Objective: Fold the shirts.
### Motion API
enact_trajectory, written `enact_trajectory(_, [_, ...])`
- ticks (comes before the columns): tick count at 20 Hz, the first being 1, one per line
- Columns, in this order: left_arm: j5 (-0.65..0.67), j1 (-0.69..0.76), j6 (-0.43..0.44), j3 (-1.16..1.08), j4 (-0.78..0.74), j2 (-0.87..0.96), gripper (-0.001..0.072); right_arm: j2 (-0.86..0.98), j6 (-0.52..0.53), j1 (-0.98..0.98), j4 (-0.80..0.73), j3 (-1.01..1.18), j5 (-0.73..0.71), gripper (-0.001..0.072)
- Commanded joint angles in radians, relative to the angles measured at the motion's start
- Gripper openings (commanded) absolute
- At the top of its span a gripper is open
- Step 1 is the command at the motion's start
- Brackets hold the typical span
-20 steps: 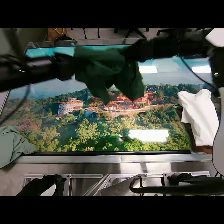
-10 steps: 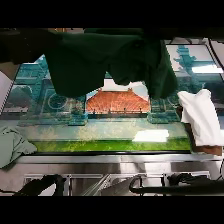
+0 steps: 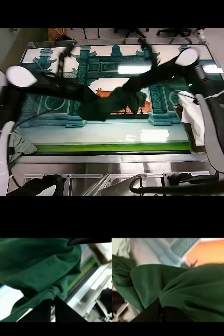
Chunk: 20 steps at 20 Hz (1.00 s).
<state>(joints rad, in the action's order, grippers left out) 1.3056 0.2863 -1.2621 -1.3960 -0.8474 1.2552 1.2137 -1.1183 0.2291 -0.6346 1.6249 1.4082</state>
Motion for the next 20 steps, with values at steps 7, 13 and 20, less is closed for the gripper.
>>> enact_trajectory(7, [-0.147, -0.063, 0.121, 0.342, 0.003, 0.229, 0.0016, 0.184, 0.14, 0.006, -0.001, -0.263, -0.135, 0.0325])
enact_trajectory(13, [-0.069, -0.131, 0.122, 0.342, 0.003, 0.232, 0.0017, 0.087, 0.073, -0.278, -0.015, -0.191, -0.081, 0.0616])
enact_trajectory(20, [-0.067, -0.112, 0.136, 0.342, 0.002, 0.232, 0.0017, 0.133, 0.025, -0.37, -0.077, -0.366, -0.166, 0.0615])
